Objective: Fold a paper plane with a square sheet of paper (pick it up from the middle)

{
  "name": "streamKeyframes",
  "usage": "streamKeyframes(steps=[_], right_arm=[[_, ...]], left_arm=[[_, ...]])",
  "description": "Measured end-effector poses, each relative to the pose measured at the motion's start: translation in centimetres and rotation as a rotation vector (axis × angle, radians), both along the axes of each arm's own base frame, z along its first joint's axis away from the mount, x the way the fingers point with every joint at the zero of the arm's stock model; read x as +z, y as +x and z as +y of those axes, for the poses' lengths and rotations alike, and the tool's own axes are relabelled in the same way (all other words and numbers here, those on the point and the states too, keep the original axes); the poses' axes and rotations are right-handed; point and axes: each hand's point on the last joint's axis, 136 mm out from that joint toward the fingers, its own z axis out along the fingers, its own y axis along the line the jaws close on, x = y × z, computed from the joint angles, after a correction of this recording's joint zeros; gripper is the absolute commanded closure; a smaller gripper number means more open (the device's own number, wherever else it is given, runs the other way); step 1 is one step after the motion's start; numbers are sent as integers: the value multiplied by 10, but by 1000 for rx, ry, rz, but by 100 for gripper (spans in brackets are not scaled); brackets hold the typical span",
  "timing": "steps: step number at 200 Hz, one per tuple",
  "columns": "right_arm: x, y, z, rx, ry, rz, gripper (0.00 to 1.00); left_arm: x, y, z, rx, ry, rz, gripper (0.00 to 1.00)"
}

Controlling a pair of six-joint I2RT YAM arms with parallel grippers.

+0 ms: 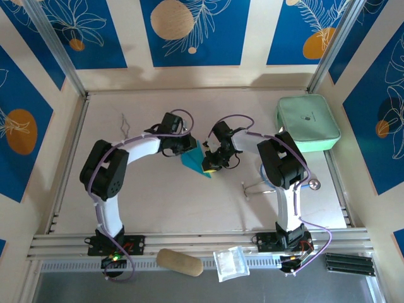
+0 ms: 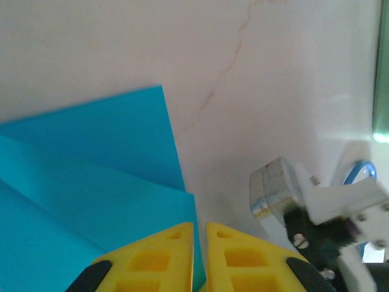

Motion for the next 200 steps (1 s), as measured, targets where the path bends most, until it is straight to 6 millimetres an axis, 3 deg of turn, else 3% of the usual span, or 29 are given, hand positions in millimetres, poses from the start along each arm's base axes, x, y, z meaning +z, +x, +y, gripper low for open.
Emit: streamKeyframes(steps=[62, 105, 156, 200], right_arm=[[3, 0, 2, 1, 22, 8, 88], [10, 4, 8, -18, 54, 17, 88], [30, 32, 25, -81, 87, -24, 94], [13, 36, 31, -97, 57, 3, 98]], left_arm=[[-47, -3, 7, 34, 57, 97, 91], [-48, -2, 8, 39, 62, 94, 92], [-48, -2, 8, 53, 57, 106, 92], [-48, -2, 8, 67, 51, 116, 94]])
